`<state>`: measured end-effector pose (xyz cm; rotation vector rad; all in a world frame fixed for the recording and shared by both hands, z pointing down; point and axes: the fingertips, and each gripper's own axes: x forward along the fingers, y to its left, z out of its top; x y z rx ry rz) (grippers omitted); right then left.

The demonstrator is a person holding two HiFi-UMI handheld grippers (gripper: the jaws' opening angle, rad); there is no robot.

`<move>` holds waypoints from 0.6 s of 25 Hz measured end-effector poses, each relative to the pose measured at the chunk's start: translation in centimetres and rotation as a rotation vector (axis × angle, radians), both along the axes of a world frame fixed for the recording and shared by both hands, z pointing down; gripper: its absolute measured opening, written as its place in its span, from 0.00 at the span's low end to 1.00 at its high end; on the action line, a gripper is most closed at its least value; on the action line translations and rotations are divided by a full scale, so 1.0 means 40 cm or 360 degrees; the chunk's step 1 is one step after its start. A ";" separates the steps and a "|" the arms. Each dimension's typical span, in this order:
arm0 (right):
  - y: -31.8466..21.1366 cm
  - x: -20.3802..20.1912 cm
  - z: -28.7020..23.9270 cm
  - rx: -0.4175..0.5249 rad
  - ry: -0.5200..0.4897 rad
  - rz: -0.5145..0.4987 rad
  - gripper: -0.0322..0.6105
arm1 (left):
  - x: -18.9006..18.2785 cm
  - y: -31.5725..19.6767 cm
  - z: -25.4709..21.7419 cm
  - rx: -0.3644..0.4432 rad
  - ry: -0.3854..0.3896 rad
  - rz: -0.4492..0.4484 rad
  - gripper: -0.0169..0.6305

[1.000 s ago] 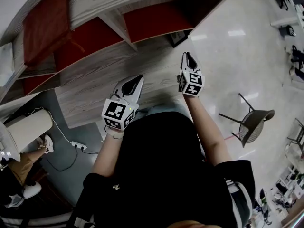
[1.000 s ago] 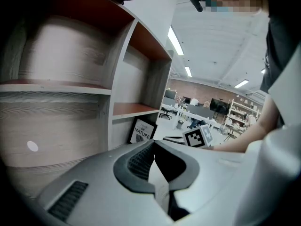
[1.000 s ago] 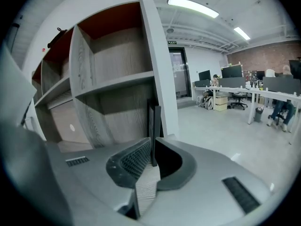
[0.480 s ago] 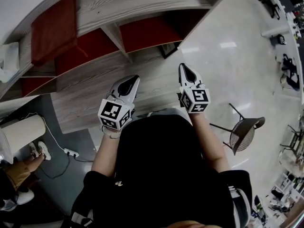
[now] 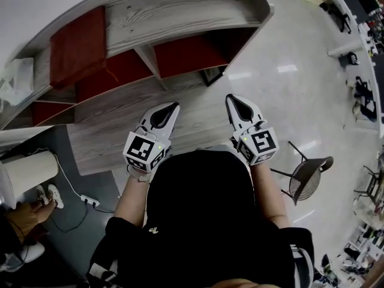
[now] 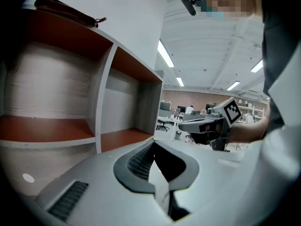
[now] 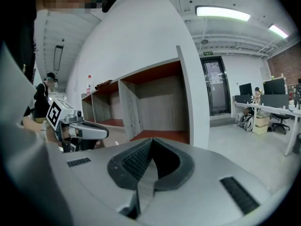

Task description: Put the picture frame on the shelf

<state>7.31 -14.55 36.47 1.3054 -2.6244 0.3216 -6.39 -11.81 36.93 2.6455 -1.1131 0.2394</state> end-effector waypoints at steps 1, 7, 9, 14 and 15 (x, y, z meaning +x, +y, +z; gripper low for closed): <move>0.005 0.000 -0.013 0.0003 -0.0006 -0.0009 0.05 | 0.004 -0.001 -0.010 0.0011 0.0003 0.0010 0.04; 0.017 -0.001 -0.060 0.0045 -0.0056 -0.0026 0.05 | 0.038 -0.005 -0.053 0.0069 0.0031 0.0081 0.04; 0.020 -0.004 -0.063 0.0052 -0.0047 -0.0044 0.04 | 0.042 -0.006 -0.062 0.0073 0.0058 0.0083 0.04; 0.016 -0.017 -0.059 0.0051 -0.0031 -0.0073 0.04 | 0.039 -0.010 -0.073 0.0052 0.0125 0.0077 0.04; 0.013 -0.018 -0.057 0.0053 -0.0033 -0.0073 0.04 | 0.036 -0.011 -0.072 0.0045 0.0132 0.0071 0.04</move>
